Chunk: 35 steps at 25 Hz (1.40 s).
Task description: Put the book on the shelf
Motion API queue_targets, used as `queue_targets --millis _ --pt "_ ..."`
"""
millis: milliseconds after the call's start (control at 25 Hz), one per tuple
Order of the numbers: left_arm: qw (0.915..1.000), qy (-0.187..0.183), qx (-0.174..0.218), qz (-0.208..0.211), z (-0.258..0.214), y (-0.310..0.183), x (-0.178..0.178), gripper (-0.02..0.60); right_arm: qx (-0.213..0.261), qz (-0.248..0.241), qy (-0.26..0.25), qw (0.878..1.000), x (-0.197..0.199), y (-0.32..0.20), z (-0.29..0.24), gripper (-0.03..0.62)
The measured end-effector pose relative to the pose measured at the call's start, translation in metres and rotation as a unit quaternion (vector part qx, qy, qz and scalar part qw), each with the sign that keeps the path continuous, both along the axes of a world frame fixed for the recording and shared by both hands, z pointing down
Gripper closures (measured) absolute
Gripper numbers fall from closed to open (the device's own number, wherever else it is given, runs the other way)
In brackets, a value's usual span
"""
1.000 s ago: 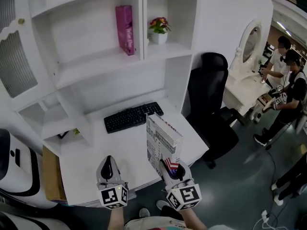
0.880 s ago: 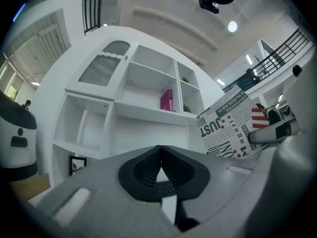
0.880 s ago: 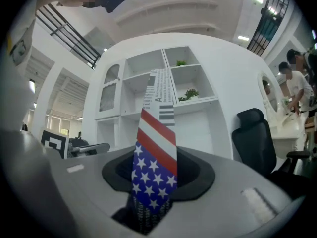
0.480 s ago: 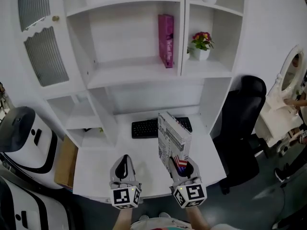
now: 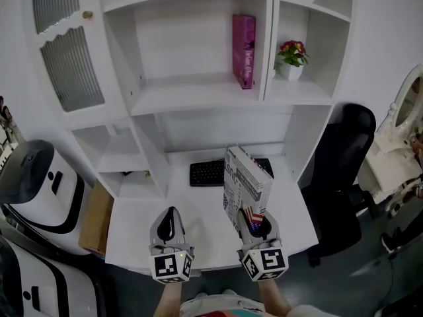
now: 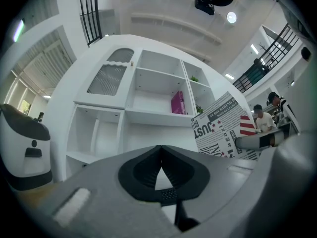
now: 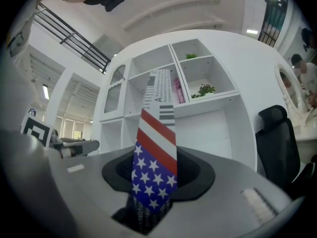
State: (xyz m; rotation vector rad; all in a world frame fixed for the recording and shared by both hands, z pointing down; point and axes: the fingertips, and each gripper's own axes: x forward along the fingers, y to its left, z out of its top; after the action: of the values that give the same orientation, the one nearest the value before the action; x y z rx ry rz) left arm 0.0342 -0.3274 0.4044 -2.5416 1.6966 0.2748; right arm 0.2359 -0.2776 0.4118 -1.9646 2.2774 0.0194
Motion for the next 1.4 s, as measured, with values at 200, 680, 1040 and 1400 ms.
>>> queue_targets --millis 200,680,1040,1400 --pt "1.0 -0.004 0.008 0.002 -0.004 -0.005 -0.013 0.58 0.021 0.008 0.007 1.0 -0.008 -0.008 -0.016 0.439" --pt "1.0 0.004 -0.005 0.006 0.008 -0.008 -0.035 0.58 0.128 0.046 0.015 0.991 0.003 -0.038 -0.146 0.439" --pt "0.9996 0.015 -0.022 -0.004 0.02 -0.007 -0.056 0.58 0.166 0.066 0.026 0.984 0.008 -0.059 -0.24 0.439" --pt "0.9987 0.017 -0.042 -0.024 0.029 -0.009 -0.081 0.581 0.149 0.07 0.031 0.986 0.015 -0.124 -0.285 0.439"
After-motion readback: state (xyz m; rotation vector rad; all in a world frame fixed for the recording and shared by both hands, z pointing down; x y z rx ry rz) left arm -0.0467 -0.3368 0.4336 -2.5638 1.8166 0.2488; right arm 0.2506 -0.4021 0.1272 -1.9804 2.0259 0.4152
